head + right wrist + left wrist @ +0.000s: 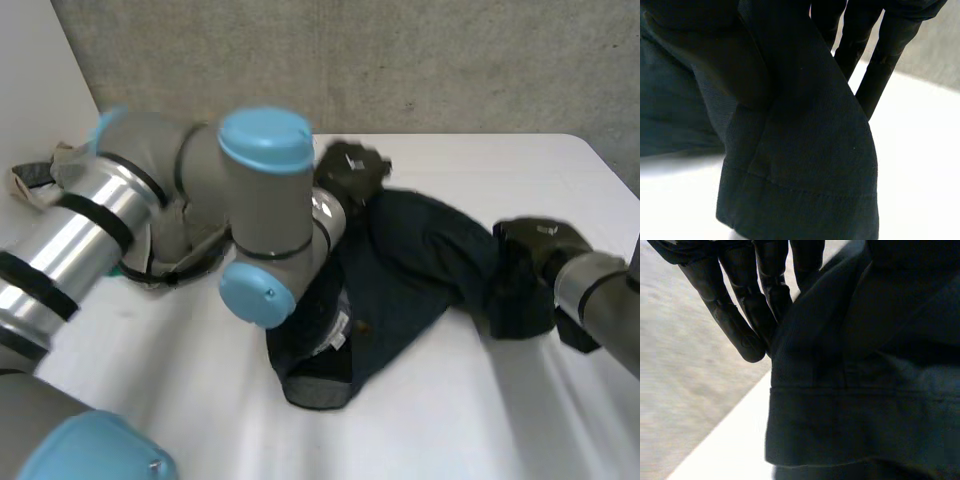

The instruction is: Fold the laundry.

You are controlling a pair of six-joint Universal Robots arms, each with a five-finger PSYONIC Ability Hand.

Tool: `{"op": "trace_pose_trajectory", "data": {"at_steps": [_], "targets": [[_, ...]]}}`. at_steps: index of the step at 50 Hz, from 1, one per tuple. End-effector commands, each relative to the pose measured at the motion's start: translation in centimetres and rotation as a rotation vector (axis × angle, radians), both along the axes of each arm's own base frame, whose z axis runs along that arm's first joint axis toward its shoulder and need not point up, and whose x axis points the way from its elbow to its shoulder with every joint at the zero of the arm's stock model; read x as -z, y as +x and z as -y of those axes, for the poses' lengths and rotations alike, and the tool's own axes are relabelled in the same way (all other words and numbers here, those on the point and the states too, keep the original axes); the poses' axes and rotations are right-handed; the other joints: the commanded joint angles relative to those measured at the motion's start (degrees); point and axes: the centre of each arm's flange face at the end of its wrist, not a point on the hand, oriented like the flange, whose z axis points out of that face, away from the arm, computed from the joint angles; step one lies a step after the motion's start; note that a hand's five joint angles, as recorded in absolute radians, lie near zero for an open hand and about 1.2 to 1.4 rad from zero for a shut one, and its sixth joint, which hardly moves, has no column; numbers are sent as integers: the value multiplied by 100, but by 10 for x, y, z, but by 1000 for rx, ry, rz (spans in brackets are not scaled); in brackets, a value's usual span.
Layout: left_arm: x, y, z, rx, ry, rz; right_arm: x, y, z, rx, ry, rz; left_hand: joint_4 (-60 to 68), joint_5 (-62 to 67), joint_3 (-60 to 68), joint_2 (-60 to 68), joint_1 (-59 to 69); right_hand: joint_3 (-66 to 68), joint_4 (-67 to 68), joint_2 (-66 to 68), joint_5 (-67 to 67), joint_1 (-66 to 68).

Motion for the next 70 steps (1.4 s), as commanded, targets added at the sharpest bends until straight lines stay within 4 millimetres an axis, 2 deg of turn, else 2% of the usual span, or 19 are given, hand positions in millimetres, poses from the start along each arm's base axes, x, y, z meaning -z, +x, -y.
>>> {"op": "trace_pose_trajectory", "data": {"at_steps": [1,5,11,12,16,24,33,36,39,43,44,47,48,50,52,53,59,62,70], "targets": [[-127,43,-13,-92,-205,-207,-99,10,-6,-67,-358,-14,1182,1473,1300,1256,1419,1213,1169,1245,1295,1619],[-187,74,-35,-110,-331,-307,-150,14,-12,-93,-526,17,1182,1473,1300,1256,1419,1213,1169,1245,1295,1619],[-237,115,-60,-157,-497,-347,-179,32,-33,-228,-562,57,1182,1473,1300,1256,1419,1213,1169,1245,1295,1619],[-241,121,-61,-171,-512,-342,-178,36,-37,-260,-543,58,1182,1473,1300,1256,1419,1213,1169,1245,1295,1619],[-247,145,-54,-240,-556,-304,-159,49,-55,-393,-392,47,1182,1473,1300,1256,1419,-5787,-5831,-5755,-5705,-5381],[-236,168,-1,-341,-597,-261,-116,37,-38,-344,-187,30,1182,1473,1300,1256,1419,-5787,-5831,-5755,-5705,-5381],[-254,120,16,-172,-756,-443,-76,12,-1,-216,-85,46,1182,1473,1300,1256,1419,-5787,-5831,-5755,-5705,-5381],[-242,95,12,-56,-715,-472,-70,7,6,-197,-82,39,1182,1473,1300,1256,1419,-5787,-5831,-5755,-5705,-5381],[-208,57,5,114,-595,-466,-66,-2,17,-169,-88,24,1182,1473,1300,1256,1419,-5787,-5831,-5755,-5705,-5381],[-134,14,-12,281,-364,-364,-62,-15,29,-136,-97,-6,1182,1473,1300,1256,1419,-5787,-5831,-5755,-5705,-5381],[-101,1,-20,333,-272,-305,-58,-19,33,-130,-96,-19,1182,1473,1300,1256,1419,-5787,-5831,-5755,-5705,-5381],[-52,-13,-33,391,-159,-209,-52,-23,39,-124,-88,-38,1182,1473,1300,1256,1419,-5787,-5831,-5755,-5705,-5381],[-27,-18,-42,419,-108,-152,-47,-26,42,-121,-81,-49,218,509,335,292,455,-5787,-5831,-5755,-5705,-5381],[-11,-21,-50,438,-87,-104,-42,-27,45,-124,-76,-61,-2318,-2028,-2201,-2244,-2082,-5787,-5831,-5755,-5705,-5381],[-1,-23,-58,439,-94,-55,-38,-28,49,-134,-80,-78,-5425,-5134,-5308,-5351,-5189,-5787,-5831,-5755,-5705,-5381],[-2,-23,-58,431,-104,-47,-36,-28,49,-140,-81,-83,-5818,-5527,-5700,-5744,-5581,-5787,-5831,-5755,-5705,-5381],[-46,1,-50,251,-135,-89,-37,-18,45,-247,-118,-108,-5818,-5527,-5700,-5744,-5581,-5787,-5831,-5755,-5705,-5381],[-62,34,-57,82,-14,-132,-34,-1,25,-426,-150,-151,-5818,-5527,-5700,-5744,-5581,-5787,-5831,-5755,-5705,-5381],[-23,83,-112,-33,224,28,-6,16,5,-721,-215,-266,-3932,-3641,-3814,-3857,-3695,-5670,-5713,-5638,-5587,-5264]]}}
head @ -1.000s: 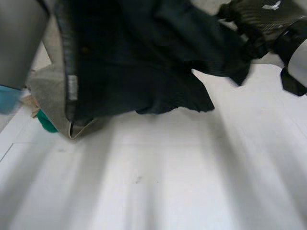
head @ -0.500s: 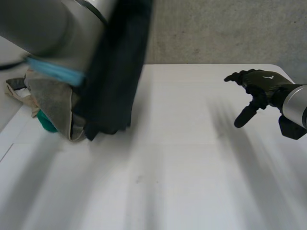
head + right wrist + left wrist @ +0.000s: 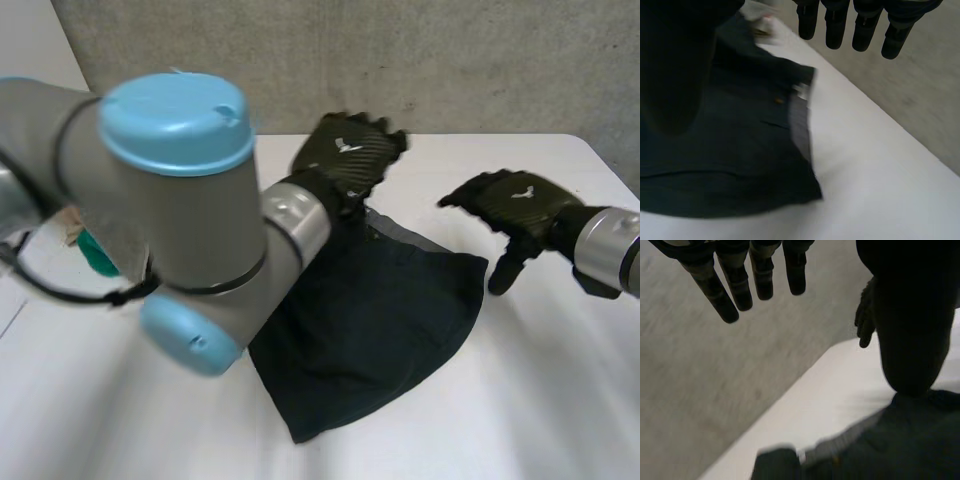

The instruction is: Fold the laundry.

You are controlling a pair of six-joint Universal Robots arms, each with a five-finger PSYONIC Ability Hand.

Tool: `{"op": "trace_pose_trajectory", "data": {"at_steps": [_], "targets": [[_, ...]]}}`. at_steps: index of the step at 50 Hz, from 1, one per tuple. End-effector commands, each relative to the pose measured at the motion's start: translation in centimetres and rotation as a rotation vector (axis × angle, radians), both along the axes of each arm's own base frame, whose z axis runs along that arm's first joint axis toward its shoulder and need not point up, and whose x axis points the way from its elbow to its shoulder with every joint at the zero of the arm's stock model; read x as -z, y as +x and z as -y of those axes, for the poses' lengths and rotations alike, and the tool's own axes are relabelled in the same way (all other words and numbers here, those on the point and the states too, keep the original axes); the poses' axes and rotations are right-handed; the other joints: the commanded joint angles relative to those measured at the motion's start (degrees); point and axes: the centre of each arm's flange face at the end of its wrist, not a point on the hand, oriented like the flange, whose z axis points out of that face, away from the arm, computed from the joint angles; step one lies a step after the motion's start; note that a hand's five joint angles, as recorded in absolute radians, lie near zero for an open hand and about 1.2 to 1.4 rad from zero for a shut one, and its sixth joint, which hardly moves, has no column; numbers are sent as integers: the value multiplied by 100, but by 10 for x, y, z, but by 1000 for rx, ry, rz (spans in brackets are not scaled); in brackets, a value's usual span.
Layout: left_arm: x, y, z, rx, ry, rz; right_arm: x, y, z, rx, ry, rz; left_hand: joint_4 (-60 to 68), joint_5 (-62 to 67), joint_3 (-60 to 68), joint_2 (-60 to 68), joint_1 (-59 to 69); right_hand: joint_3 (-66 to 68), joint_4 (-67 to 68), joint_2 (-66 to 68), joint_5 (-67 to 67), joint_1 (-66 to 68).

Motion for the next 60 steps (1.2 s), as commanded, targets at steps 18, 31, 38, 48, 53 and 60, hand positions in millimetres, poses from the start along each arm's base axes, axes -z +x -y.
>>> {"op": "trace_pose_trajectory", "data": {"at_steps": [18,31,38,48,53,60], "targets": [[119,52,-94,-87,336,416,99,20,38,-252,-170,-308,752,760,791,774,727,736,732,707,639,640],[137,34,-80,-104,276,432,112,23,56,-215,-197,-322,5234,5242,5273,5256,5209,6827,6823,6799,6730,6731],[100,29,-58,-218,60,350,67,20,52,-116,-211,-239,6351,6359,6390,6373,6325,6827,6824,6799,6730,6731],[-43,75,-31,-320,-145,78,-51,-14,38,109,-269,-109,6351,6359,6390,6373,6325,6827,6824,6799,6730,6731],[-120,107,-34,-341,-282,-59,-117,-26,10,162,-286,-65,6351,6359,6390,6373,6325,6827,6824,6799,6730,6731],[-141,118,-15,-367,-294,-52,-129,-19,-9,158,-178,-62,6351,6359,6390,6373,6325,6827,6824,6799,6730,6731]]}}
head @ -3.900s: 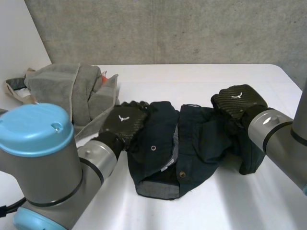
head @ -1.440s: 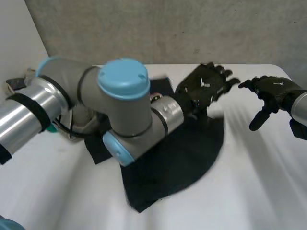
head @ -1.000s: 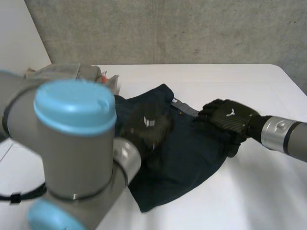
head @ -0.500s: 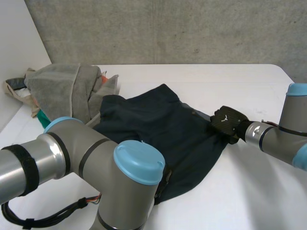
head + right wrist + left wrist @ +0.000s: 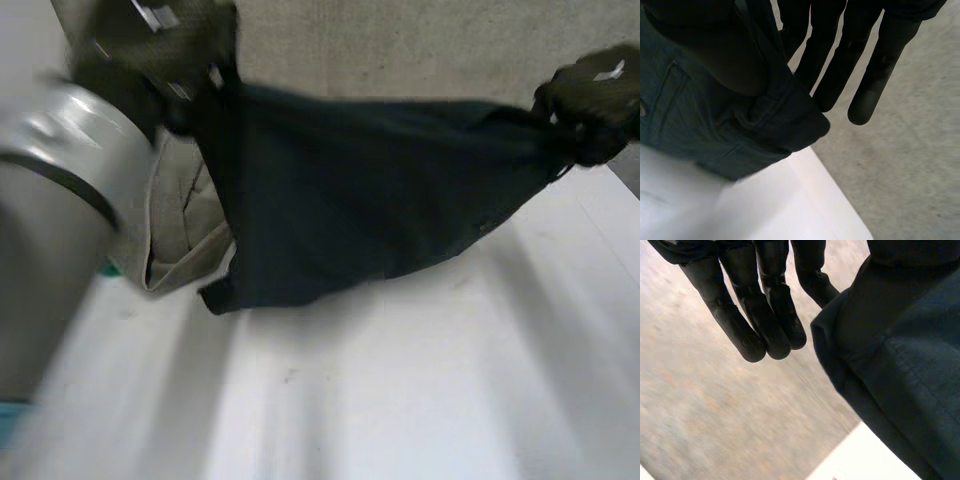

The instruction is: Fold the laundry.

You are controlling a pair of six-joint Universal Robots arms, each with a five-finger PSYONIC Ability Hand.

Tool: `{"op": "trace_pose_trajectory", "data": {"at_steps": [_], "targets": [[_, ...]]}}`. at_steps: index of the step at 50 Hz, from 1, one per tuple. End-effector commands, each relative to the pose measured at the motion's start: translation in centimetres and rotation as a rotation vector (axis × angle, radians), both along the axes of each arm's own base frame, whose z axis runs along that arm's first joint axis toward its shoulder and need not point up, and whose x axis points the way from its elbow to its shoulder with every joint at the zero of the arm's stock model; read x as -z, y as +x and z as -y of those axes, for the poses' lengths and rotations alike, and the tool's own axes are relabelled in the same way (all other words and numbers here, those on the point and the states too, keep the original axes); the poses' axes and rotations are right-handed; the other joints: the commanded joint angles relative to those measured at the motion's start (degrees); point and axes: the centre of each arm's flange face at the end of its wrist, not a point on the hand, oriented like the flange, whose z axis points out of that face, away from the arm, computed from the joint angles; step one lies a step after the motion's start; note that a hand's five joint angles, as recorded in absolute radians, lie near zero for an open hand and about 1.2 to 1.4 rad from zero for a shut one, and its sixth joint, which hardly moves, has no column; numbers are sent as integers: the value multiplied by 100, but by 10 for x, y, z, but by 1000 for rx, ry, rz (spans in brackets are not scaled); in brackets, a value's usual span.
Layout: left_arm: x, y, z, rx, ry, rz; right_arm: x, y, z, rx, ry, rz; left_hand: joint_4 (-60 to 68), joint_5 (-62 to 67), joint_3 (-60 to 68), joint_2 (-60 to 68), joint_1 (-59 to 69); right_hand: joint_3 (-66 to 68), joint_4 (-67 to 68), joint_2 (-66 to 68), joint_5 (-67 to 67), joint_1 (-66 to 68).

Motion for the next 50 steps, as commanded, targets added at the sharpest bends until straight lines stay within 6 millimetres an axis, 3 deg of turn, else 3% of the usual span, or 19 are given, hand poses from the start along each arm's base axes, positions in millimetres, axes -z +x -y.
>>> {"op": "trace_pose_trajectory", "data": {"at_steps": [1,4,8,12,15,19,20,23,24,27,30,34,35,38,42,43,46,47,50], "targets": [[-12,7,26,-24,25,28,-5,17,-24,-37,149,-13,1154,1191,1202,1146,1452,1236,1145,1250,1233,1842],[8,-2,44,-14,92,73,13,28,-26,-65,224,-72,1154,1191,1202,1146,1452,1236,1145,1250,1233,1842],[64,-22,92,-29,240,153,56,42,-17,-74,335,-203,1154,1191,1202,1146,1452,1236,1145,1250,1233,1842],[98,-36,128,-44,293,181,82,60,-3,-51,344,-249,1154,1191,1202,1146,1452,1236,1145,1250,1233,1842],[101,-42,148,-60,259,163,82,68,16,10,265,-231,1154,1191,1202,1146,1452,1236,1145,1250,1233,1842],[41,-42,172,-80,6,13,40,80,51,130,-18,-53,1154,1191,1202,1146,1452,1236,1145,1250,1233,1842],[6,-40,175,-78,-140,-73,16,82,62,156,-149,49,1154,1191,1202,1146,1452,1236,1145,1250,1233,1842],[-40,-34,176,-72,-353,-195,-21,87,72,151,-352,203,1154,1191,1202,1146,1452,1236,1145,1250,1233,1842],[-67,-30,171,-66,-477,-269,-41,88,75,136,-462,285,1154,1191,1202,1146,1452,1236,1145,1250,1233,1842],[-88,-26,165,-56,-585,-347,-58,91,75,107,-586,359,1154,1191,1202,1146,1452,1236,1145,1250,1233,1842],[-86,-25,160,-37,-578,-365,-62,94,73,66,-659,382,1154,1191,1202,1146,1452,1236,1145,1250,1233,1842],[-57,-28,162,-13,-474,-324,-48,99,74,18,-634,367,1154,1191,1202,1146,1452,1236,1145,1250,1233,1842],[-41,-29,165,-11,-428,-301,-44,100,75,13,-623,362,1154,1191,1202,1146,1452,1236,1145,1250,1233,1842],[-13,-31,170,-13,-355,-261,-16,102,79,6,-542,330,1154,1191,1202,1146,1452,1236,1145,1250,1233,1842],[41,-35,177,-24,-230,-185,37,106,81,4,-382,264,1154,1191,1202,1146,1452,1236,1145,1250,1233,1842],[67,-37,178,-20,-168,-148,61,106,82,5,-316,233,1154,1191,1202,1146,1452,1236,1145,1250,1233,1842],[110,-40,178,-21,-68,-88,99,105,82,0,-211,183,1154,1191,1202,1146,1452,1236,1145,1250,1233,1842],[139,-44,175,-11,-3,-47,124,105,80,-3,-146,148,1154,1191,1202,1146,1452,1236,1145,1250,1233,1842],[186,-46,168,-6,106,34,160,103,74,-11,-56,83,1154,1191,1202,1146,1452,1236,1145,1250,1233,1842]]}}
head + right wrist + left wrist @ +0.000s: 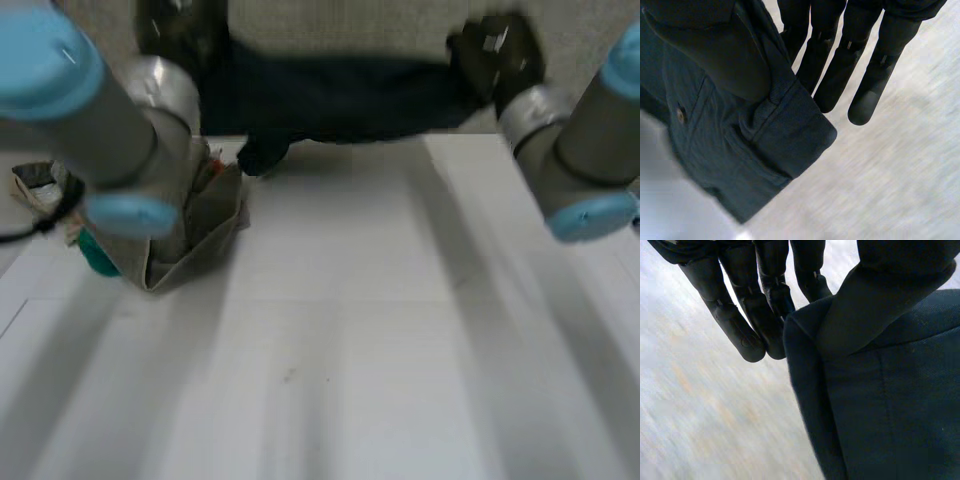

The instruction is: Fold the laundry.

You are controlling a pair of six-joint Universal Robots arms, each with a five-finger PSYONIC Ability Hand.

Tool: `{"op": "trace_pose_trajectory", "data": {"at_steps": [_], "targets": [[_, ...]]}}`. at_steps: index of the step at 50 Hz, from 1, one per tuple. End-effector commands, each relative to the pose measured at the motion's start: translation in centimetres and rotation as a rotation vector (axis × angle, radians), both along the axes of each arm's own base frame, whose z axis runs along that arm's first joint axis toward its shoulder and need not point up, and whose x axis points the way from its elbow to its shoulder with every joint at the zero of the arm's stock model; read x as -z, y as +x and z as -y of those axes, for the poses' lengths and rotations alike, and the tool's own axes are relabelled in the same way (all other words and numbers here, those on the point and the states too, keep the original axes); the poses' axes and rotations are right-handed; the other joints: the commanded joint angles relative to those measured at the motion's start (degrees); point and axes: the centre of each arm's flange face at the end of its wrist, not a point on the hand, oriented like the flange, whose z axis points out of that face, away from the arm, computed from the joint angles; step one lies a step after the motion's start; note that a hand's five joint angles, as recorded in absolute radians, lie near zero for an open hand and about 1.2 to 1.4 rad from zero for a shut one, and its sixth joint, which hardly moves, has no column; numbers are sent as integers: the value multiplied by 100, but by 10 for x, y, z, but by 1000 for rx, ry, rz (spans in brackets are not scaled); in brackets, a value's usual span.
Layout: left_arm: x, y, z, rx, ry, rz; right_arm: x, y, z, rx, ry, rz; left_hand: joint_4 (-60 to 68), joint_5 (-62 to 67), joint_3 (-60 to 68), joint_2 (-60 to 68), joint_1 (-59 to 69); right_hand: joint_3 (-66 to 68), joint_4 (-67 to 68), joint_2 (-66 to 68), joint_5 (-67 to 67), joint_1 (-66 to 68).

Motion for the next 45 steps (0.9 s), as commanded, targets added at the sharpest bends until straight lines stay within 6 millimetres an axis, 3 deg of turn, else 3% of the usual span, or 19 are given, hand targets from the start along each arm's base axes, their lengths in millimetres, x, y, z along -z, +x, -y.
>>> {"op": "trace_pose_trajectory", "data": {"at_steps": [1,4,7,11,12,15,16,18,19,20,23,25,30,34,35,38,39,42,45], "targets": [[121,-8,-13,23,278,195,110,-5,-15,-19,295,-191,1133,1158,1178,1129,1406,1190,1139,1250,1130,1842],[138,-10,-32,43,352,262,131,-11,-29,-19,375,-277,1133,1158,1178,1129,1406,1190,1139,1250,1130,1842],[142,-7,-48,58,415,304,132,-19,-42,-24,430,-326,1133,1158,1178,1129,1406,1190,1139,1250,1130,1842],[140,6,-82,75,542,404,117,-37,-68,-20,517,-397,1133,1158,1178,1129,1406,1190,1139,1250,1130,1842],[138,13,-100,89,602,455,109,-45,-80,-21,557,-433,1133,1158,1178,1129,1406,1190,1139,1250,1130,1842],[134,26,-129,106,689,532,97,-58,-100,-35,620,-500,1133,1158,1178,1129,1406,1190,1139,1250,1130,1842],[132,35,-149,121,741,589,90,-68,-114,-47,670,-556,1133,1158,1178,1129,1406,1190,1139,1250,1130,1842],[129,44,-170,140,787,654,85,-79,-129,-64,736,-619,1133,1158,1178,1129,1406,1190,1139,1250,1130,1842],[127,53,-192,166,836,730,82,-84,-138,-77,773,-654,1133,1158,1178,1129,1406,1190,1139,1250,1130,1842],[126,56,-203,182,854,768,78,-94,-156,-113,862,-725,1133,1158,1178,1129,1406,1190,1139,1250,1130,1842],[120,69,-234,241,912,877,73,-109,-183,-216,1007,-860,1133,1158,1178,1129,1406,1190,1139,1250,1130,1842],[117,68,-237,265,896,888,71,-110,-183,-252,984,-895,1133,1158,1178,1129,1406,1190,1139,1250,1130,1842],[117,52,-202,230,803,854,77,-99,-149,-178,882,-771,1133,1158,1178,1129,1406,1190,1139,1250,1130,1842],[109,27,-149,156,659,755,81,-88,-113,-61,832,-595,1133,1158,1178,1129,1406,1190,1139,1250,1130,1842],[105,15,-128,131,588,709,83,-85,-98,-19,802,-538,1133,1158,1178,1129,1406,1190,1139,1250,1130,1842],[99,-4,-95,87,479,642,87,-79,-75,43,729,-464,1133,1158,1178,1129,1406,1190,1139,1250,1130,1842],[95,-16,-75,61,412,595,91,-76,-60,83,672,-427,1133,1158,1178,1129,1406,1190,1139,1250,1130,1842],[92,-38,-44,27,305,523,100,-72,-35,166,552,-402,1133,1158,1178,1129,1406,1190,1139,1250,1130,1842],[97,-52,-28,16,252,497,106,-70,-21,225,464,-410,1133,1158,1178,1129,1406,1190,1139,1250,1130,1842]]}}
